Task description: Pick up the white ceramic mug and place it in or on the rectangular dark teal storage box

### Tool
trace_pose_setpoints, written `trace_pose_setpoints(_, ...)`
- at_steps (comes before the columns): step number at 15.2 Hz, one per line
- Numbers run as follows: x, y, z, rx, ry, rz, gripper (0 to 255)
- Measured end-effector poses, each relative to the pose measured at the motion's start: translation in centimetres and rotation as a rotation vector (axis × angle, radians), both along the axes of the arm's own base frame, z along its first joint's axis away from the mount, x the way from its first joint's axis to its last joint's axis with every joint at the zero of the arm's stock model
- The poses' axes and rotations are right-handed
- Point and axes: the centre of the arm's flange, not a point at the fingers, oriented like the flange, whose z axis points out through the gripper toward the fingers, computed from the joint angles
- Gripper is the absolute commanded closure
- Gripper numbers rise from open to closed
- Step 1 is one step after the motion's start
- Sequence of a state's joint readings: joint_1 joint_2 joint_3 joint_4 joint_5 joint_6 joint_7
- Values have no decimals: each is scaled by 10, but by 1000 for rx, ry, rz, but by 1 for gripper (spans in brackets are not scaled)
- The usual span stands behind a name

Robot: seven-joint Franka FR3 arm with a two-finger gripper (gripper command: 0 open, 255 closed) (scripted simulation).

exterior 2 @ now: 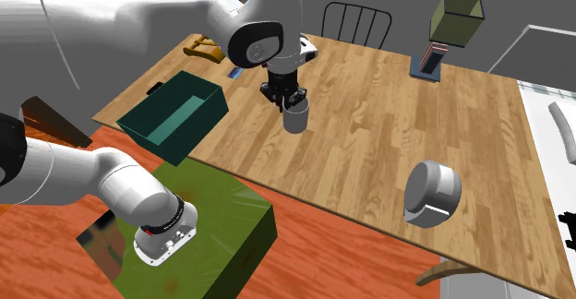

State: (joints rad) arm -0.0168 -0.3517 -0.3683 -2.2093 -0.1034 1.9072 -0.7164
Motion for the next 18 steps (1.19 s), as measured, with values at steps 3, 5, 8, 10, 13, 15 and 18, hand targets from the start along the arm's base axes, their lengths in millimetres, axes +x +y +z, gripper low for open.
trace_pose_setpoints(3,1,0,16,0,0,0,255)
trace_pose_setpoints(5,1,1,26,0,0,0,255)
trace_pose_setpoints(8,1,0,42,0,0,0,255)
trace_pose_setpoints(10,-2,5,50,0,0,0,255)
trace_pose_setpoints(13,-13,39,56,1,0,2,255)
trace_pose_setpoints(15,-19,65,58,1,0,2,255)
trace_pose_setpoints(18,-33,102,59,0,0,1,255)
